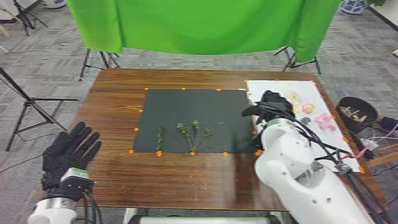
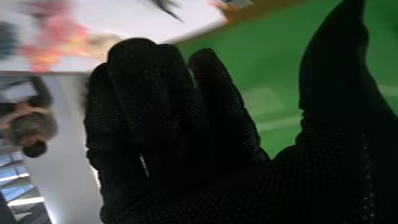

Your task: Arrange flowers

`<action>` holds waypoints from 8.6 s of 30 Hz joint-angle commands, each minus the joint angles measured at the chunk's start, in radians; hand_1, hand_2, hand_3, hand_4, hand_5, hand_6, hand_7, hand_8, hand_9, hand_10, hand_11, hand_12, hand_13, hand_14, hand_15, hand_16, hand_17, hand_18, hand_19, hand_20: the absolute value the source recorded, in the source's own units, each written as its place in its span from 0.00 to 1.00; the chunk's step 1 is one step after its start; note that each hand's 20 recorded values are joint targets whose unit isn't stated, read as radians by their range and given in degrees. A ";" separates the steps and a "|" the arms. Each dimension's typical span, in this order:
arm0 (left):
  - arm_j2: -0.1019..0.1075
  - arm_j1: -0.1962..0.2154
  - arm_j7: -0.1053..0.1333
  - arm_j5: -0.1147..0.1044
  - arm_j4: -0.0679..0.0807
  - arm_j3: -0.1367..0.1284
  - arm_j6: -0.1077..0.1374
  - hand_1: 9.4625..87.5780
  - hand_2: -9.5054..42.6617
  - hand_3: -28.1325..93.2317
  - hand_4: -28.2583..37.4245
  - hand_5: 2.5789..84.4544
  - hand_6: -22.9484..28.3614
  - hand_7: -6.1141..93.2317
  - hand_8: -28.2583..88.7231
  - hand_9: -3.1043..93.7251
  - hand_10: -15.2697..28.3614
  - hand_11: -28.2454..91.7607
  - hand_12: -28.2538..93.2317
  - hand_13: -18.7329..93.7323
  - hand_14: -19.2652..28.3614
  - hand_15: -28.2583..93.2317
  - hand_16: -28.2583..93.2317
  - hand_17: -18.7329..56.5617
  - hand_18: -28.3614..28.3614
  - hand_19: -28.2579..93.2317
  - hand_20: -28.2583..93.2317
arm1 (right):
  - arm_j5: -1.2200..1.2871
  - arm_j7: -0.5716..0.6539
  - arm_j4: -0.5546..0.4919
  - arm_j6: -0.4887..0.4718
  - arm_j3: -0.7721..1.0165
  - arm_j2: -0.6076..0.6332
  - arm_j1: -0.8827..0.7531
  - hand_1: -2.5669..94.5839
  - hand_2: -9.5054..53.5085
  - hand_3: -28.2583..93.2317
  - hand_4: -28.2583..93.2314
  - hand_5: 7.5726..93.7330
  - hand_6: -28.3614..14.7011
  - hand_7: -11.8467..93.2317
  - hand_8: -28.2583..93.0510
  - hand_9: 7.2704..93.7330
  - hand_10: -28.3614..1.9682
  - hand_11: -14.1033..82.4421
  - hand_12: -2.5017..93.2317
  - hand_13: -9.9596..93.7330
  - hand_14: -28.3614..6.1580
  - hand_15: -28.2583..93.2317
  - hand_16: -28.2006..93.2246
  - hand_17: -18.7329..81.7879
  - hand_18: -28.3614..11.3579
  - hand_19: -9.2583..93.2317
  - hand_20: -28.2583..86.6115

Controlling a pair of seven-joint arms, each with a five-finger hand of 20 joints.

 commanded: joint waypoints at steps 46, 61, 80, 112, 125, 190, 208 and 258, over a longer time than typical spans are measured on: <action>-0.029 -0.026 -0.054 -0.026 0.000 0.041 -0.033 0.24 0.52 0.83 0.00 0.47 0.64 0.24 0.16 0.36 0.71 0.46 0.32 0.38 0.75 0.57 0.16 0.16 0.75 0.54 0.30 | 0.180 -0.015 0.299 0.092 -0.051 -0.020 0.048 0.67 0.00 0.81 0.00 0.61 0.64 0.85 0.31 0.92 0.63 0.22 0.36 0.92 0.72 0.46 0.58 0.58 0.10 0.93 0.51; -0.030 -0.023 -0.047 -0.028 0.001 0.040 -0.038 0.25 0.51 0.83 0.00 0.47 0.64 0.24 0.16 0.36 0.71 0.46 0.32 0.38 0.75 0.57 0.16 0.16 0.75 0.54 0.30 | 0.163 -0.054 0.077 0.373 -0.020 0.040 -0.001 0.64 0.00 0.87 0.03 0.66 0.59 0.85 0.27 1.00 0.70 0.28 0.45 0.98 0.70 0.52 0.59 0.60 0.07 0.93 0.51; -0.019 -0.011 -0.045 -0.028 -0.002 0.029 -0.033 0.25 0.51 0.83 0.00 0.48 0.64 0.24 0.16 0.36 0.71 0.46 0.32 0.38 0.75 0.57 0.16 0.16 0.75 0.54 0.30 | 0.027 0.076 0.044 0.157 -0.018 0.010 -0.038 0.46 0.00 0.89 0.02 0.61 0.45 0.44 0.18 0.78 0.32 0.35 0.24 0.83 0.47 0.63 0.43 0.54 0.01 0.95 0.45; -0.026 -0.030 -0.067 -0.038 0.006 0.046 -0.038 0.26 0.51 0.83 0.01 0.47 0.64 0.25 0.16 0.36 0.71 0.46 0.32 0.38 0.75 0.57 0.16 0.16 0.75 0.54 0.30 | -0.010 0.017 0.219 0.317 -0.078 -0.014 -0.048 0.68 0.00 0.90 0.00 0.64 0.64 0.82 0.28 0.98 0.64 0.22 0.38 0.98 0.75 0.42 0.62 0.62 0.08 0.95 0.50; -0.025 -0.028 -0.062 -0.036 0.007 0.043 -0.046 0.26 0.50 0.83 0.01 0.47 0.64 0.25 0.16 0.36 0.71 0.46 0.32 0.38 0.75 0.57 0.16 0.16 0.75 0.54 0.30 | -0.078 -0.022 0.037 0.481 -0.080 0.048 -0.042 0.66 0.00 0.94 0.02 0.66 0.64 0.83 0.27 1.00 0.64 0.23 0.41 0.99 0.75 0.45 0.63 0.62 0.05 0.98 0.48; -0.036 -0.012 -0.052 -0.060 0.005 0.042 -0.044 0.26 0.50 0.83 0.01 0.47 0.64 0.25 0.16 0.36 0.71 0.46 0.32 0.38 0.75 0.57 0.16 0.16 0.75 0.54 0.30 | 0.084 -0.342 0.098 0.399 -0.290 0.132 -0.010 0.65 0.00 0.92 0.03 0.65 0.69 0.83 0.27 0.99 0.69 0.23 0.42 0.97 0.74 0.47 0.64 0.61 0.11 0.95 0.51; -0.043 -0.011 -0.058 -0.075 0.008 0.046 -0.043 0.26 0.50 0.83 0.01 0.47 0.64 0.25 0.16 0.36 0.71 0.46 0.32 0.38 0.75 0.57 0.16 0.16 0.75 0.54 0.30 | 0.138 -0.165 0.048 0.350 -0.132 0.051 -0.066 0.58 0.00 0.89 0.03 0.58 0.59 0.79 0.30 0.89 0.59 0.22 0.38 0.89 0.67 0.48 0.60 0.55 0.10 0.91 0.51; -0.046 0.001 -0.051 -0.085 0.006 0.028 -0.035 0.25 0.52 0.83 0.00 0.48 0.64 0.25 0.16 0.37 0.71 0.46 0.31 0.38 0.75 0.57 0.16 0.16 0.75 0.55 0.30 | -0.018 -0.628 -0.059 -0.213 0.070 0.136 -0.245 0.43 0.31 1.00 0.23 0.85 0.66 0.31 0.21 0.84 0.47 0.31 0.22 0.76 0.50 0.51 0.53 0.44 0.15 0.96 0.42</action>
